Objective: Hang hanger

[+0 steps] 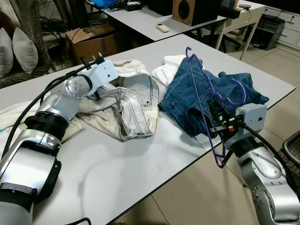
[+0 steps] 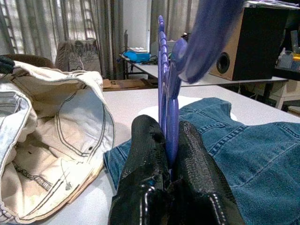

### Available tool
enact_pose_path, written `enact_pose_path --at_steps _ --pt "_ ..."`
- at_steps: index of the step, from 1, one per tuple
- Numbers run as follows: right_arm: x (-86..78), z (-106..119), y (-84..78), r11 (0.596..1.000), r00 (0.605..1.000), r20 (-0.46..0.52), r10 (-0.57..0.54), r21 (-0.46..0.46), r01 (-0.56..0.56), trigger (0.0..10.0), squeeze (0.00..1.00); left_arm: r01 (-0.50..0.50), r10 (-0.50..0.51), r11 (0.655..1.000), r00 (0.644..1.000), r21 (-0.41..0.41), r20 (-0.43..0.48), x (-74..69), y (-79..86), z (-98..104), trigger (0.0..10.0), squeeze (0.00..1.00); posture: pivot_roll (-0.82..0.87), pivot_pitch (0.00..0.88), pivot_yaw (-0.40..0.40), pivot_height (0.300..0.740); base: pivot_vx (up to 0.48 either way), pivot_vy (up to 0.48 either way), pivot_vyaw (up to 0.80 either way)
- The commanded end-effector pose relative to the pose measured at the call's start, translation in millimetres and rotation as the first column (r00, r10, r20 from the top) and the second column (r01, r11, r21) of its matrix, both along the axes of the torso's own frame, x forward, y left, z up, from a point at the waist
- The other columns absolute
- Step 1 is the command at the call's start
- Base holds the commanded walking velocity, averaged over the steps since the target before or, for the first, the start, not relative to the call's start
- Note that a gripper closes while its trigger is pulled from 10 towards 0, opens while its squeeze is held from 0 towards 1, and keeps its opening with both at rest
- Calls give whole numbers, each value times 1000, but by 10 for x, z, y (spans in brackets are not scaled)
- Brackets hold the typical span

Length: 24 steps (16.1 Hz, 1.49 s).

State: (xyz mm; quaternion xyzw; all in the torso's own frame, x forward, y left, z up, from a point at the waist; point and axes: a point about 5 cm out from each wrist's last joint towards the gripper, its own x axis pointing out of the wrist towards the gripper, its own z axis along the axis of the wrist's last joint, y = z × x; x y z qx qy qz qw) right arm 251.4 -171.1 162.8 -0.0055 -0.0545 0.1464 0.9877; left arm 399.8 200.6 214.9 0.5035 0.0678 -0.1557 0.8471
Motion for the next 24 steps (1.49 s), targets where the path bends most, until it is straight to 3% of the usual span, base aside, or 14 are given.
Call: enact_pose_path --at_steps 1,4,5,6,7,14,17,18,24 --pt "18 41 -10 1000 1000 11 4 -1 -4 10000 0 46 -45 998 999 -43 21 7 -43 123 0 0 -186 0 70 740 0 0 0" --pt "16 34 -1 1000 1000 9 6 -1 -6 10000 0 96 -97 995 995 -35 -38 -22 -151 19 0 0 -185 0 72 740 0 0 0" --pt "14 34 5 1000 1000 9 6 1 -6 10000 0 87 -89 995 995 -42 -43 -20 -190 -40 10000 0 -187 0 74 740 0 0 0" --pt "11 33 5 1000 1000 9 5 2 -5 10000 0 88 -91 994 995 -70 -41 -17 -237 -69 10000 600 -190 0 76 740 0 0 0" --pt "7 33 1 1000 1000 9 3 2 -3 10000 0 106 -110 992 993 -75 -49 -23 -296 -96 10000 1000 -192 0 77 740 0 0 0" --pt "-12 30 -1 1000 1000 7 0 2 0 10000 0 138 -140 988 990 -71 -30 -39 -510 -116 10000 1000 -195 0 77 740 0 0 0" --pt "-10 28 4 1000 1000 6 1 4 -1 10000 0 90 -91 996 995 18 39 -4 -491 -94 10000 1000 -193 0 76 740 0 0 0" --pt "-8 26 13 1000 1000 5 3 5 -3 10000 0 54 -56 998 997 44 45 19 -462 -112 10000 0 -193 0 76 740 0 0 0" --pt "9 23 39 1000 1000 4 9 10 -9 10000 0 -4 0 998 998 67 61 97 -556 -208 10000 0 -191 0 76 740 0 0 0"
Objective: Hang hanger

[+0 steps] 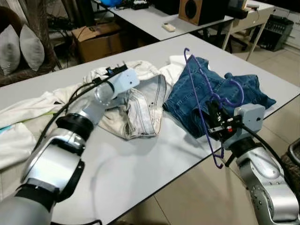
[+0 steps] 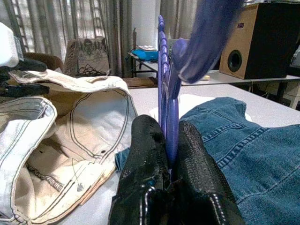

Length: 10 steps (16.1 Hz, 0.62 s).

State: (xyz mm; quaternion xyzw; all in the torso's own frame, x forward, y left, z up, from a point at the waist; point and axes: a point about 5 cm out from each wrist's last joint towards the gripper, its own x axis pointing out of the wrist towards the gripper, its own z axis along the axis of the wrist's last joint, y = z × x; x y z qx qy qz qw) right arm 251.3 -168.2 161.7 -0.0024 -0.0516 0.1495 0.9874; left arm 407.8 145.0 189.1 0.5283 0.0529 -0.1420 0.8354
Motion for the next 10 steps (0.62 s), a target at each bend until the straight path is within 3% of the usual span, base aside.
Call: enact_pose_path --at_steps 1,2,5,10 --pt "8 40 9 1000 1000 13 -1 7 1 10000 0 -7 7 1000 1000 4 22 27 -27 41 4510 0 -194 0 80 740 0 0 0" --pt "6 42 6 1000 1000 14 -3 7 3 10000 0 -6 7 1000 1000 -11 23 32 -57 36 0 0 -195 0 82 740 0 0 0" --pt "4 41 6 1000 1000 15 -8 8 8 10000 0 -5 6 1000 1000 -25 18 39 -92 19 0 0 -200 0 88 740 0 0 0" --pt "18 47 7 1000 1000 20 -9 7 9 10000 0 -61 61 997 998 -43 15 58 51 36 0 0 -197 0 85 740 0 0 0"
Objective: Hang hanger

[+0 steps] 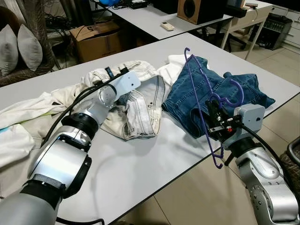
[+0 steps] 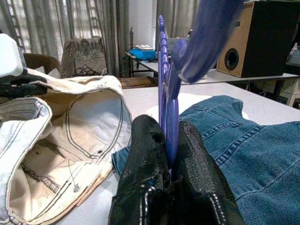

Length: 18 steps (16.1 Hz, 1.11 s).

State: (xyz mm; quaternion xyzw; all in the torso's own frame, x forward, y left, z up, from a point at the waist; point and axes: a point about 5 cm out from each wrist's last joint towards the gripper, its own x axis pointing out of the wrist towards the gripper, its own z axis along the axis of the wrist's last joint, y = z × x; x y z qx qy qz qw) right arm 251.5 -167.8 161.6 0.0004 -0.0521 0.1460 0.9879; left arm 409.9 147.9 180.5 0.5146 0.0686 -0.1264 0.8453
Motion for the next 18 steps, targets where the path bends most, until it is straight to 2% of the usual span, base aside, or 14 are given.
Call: enact_pose_path --at_steps 1,2,3,4,5,6,7,8,9,10,12,14,16,18 --pt "22 50 3 1000 1000 21 0 0 0 10000 0 -22 23 999 999 -22 28 41 63 141 0 0 -196 0 84 740 0 0 0" --pt "23 50 4 1000 1000 21 2 0 -2 10000 0 -25 26 999 999 -25 27 43 78 150 0 0 -196 0 84 740 0 0 0" --pt "3 45 40 998 998 7 60 -12 -60 10000 0 -20 18 990 1000 -143 -11 52 110 216 0 0 -195 0 83 740 0 0 0" --pt "-29 32 87 992 993 -11 121 -22 -121 10000 0 -21 7 963 999 -267 -51 54 114 252 0 0 -195 0 84 740 0 0 0" --pt "-64 26 130 984 984 -25 174 -25 -175 10000 0 -7 -13 951 998 -309 -65 57 125 298 0 0 -195 0 84 740 0 0 0" --pt "-128 2 200 964 963 -56 262 -26 -264 10000 0 3 -38 911 996 -413 -77 69 156 423 0 0 -193 0 80 740 0 0 0" --pt "-165 -20 242 949 947 -75 312 -32 -315 10000 0 9 -43 889 997 -457 -65 80 190 535 0 0 -193 0 80 740 0 0 0" --pt "-179 -36 263 941 938 -87 334 -29 -338 10000 0 20 -46 890 998 -456 -47 86 215 618 0 0 -187 0 75 740 0 0 0" --pt "-161 -75 291 938 933 -112 342 -14 -346 10000 0 98 -104 883 994 -458 11 82 241 890 0 0 -186 0 73 740 0 0 0" --pt "-145 -82 292 940 934 -119 338 -5 -341 10000 0 123 -127 880 992 -459 22 75 238 951 0 0 -182 0 72 740 0 0 0" --pt "-67 -117 291 944 929 -170 329 40 -327 10000 0 279 -276 871 959 -405 66 -7 220 1230 0 0 -176 0 69 740 0 0 0" --pt "-6 -168 308 934 908 -221 355 57 -351 10000 0 391 -393 866 918 -312 61 -88 213 1361 0 0 -168 0 66 740 0 0 0" --pt "108 -236 317 928 881 -295 370 84 -362 10000 0 486 -502 842 865 -233 -9 -200 210 1409 0 0 -162 0 61 740 0 0 0" --pt "327 -254 321 929 865 -347 364 64 -365 10000 0 482 -500 840 866 -250 -11 -245 248 1487 0 0 -148 0 49 740 0 0 0"
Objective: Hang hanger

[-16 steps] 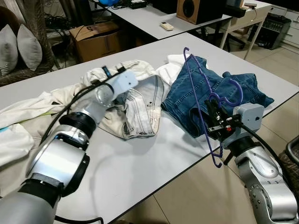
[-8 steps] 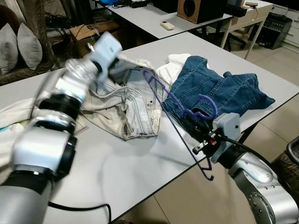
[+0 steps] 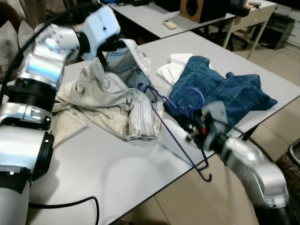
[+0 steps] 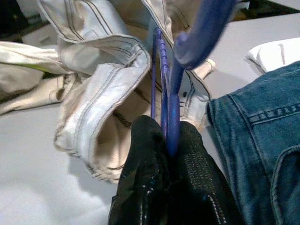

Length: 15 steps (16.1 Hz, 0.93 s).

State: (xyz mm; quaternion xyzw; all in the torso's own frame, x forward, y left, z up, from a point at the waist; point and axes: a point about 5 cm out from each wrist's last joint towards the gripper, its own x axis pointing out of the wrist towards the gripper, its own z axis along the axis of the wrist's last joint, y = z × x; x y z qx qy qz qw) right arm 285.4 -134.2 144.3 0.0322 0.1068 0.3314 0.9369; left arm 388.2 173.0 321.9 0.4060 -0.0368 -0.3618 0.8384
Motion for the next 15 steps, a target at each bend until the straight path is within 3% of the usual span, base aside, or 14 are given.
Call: enact_pose_path --at_steps 1,2,4,6,8,9,10,11,12,13,14,15 --pt "49 -74 -9 1000 999 -44 -8 -21 7 10000 0 15 -14 1000 1000 -18 19 -30 8 89 0 0 -147 0 48 740 0 0 0" --pt "201 -39 19 999 999 -37 -13 -48 11 10000 0 25 -25 1000 1000 -2 14 -48 53 90 0 0 -143 0 43 740 0 0 0" --pt "342 123 96 999 999 31 8 -35 -7 10000 0 26 -27 999 1000 37 11 -79 169 99 0 0 -141 0 42 740 0 0 0" --pt "466 558 223 996 981 191 42 72 -57 10000 0 -101 79 989 978 106 192 -106 465 338 0 0 -138 0 38 740 0 0 0" --pt "463 956 284 961 948 313 60 239 -140 10000 0 -211 206 977 884 -35 419 -194 671 799 0 0 -131 0 29 740 0 0 0" --pt "455 1009 291 951 943 327 67 264 -159 10000 0 -216 226 974 867 -74 444 -221 702 882 0 0 -128 0 26 740 0 0 0" --pt "406 1026 348 936 937 334 106 286 -208 10000 0 -163 173 985 909 -61 379 -289 746 922 0 0 -122 0 23 740 0 0 0" --pt "379 880 398 943 946 291 139 251 -216 10000 0 -100 97 995 952 -3 291 -275 706 738 0 0 -123 0 23 740 0 0 0" --pt "342 712 442 952 959 227 168 216 -218 10000 0 -7 -2 998 989 59 149 -273 643 479 0 0 -127 0 26 740 0 0 0" --pt "328 662 453 953 963 204 177 207 -219 10000 0 23 -31 997 995 80 95 -277 628 389 0 0 -127 0 26 740 0 0 0" --pt "291 610 470 952 964 184 190 206 -227 10000 0 83 -80 992 996 91 -27 -308 609 220 0 0 -130 0 27 740 0 0 0" --pt "275 588 468 949 967 174 187 221 -223 10000 0 115 -109 992 988 53 -113 -326 574 109 0 0 -133 0 28 740 0 0 0"
